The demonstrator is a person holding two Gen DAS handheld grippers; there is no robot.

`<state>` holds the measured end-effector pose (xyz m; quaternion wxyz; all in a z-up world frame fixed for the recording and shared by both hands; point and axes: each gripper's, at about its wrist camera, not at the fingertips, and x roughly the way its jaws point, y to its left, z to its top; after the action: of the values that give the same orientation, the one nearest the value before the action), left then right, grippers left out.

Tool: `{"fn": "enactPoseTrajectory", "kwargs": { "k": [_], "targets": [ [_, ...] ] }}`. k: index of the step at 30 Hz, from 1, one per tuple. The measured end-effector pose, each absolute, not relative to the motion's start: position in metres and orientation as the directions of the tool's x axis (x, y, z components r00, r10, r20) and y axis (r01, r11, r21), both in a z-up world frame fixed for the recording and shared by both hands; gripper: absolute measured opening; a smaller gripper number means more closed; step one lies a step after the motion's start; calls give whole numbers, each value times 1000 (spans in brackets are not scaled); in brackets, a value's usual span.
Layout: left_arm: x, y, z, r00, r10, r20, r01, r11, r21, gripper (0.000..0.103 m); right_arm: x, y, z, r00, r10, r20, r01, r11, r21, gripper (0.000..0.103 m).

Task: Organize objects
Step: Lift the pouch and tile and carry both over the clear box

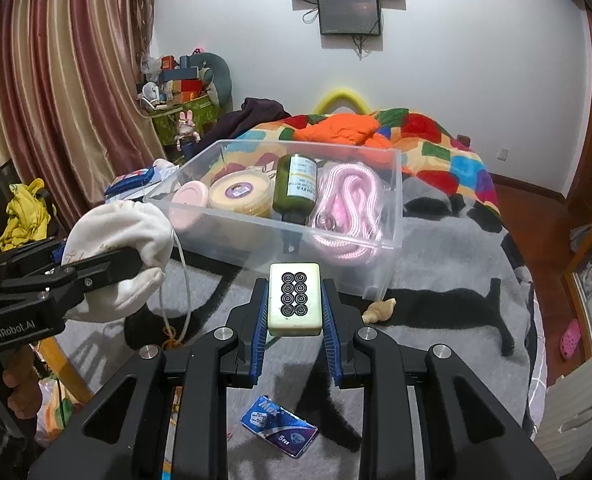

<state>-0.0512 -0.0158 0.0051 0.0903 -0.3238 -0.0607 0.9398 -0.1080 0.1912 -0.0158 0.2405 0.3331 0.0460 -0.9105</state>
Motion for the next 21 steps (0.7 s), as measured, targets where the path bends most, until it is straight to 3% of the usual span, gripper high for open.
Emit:
{"fn": "enactPoseTrajectory", "kwargs": {
  "k": [21],
  "targets": [
    [-82, -13, 29, -813, 210, -543, -154, -977, -147, 50, -138, 196, -2, -691, -409, -597, 451, -888, 86, 22]
  ]
}}
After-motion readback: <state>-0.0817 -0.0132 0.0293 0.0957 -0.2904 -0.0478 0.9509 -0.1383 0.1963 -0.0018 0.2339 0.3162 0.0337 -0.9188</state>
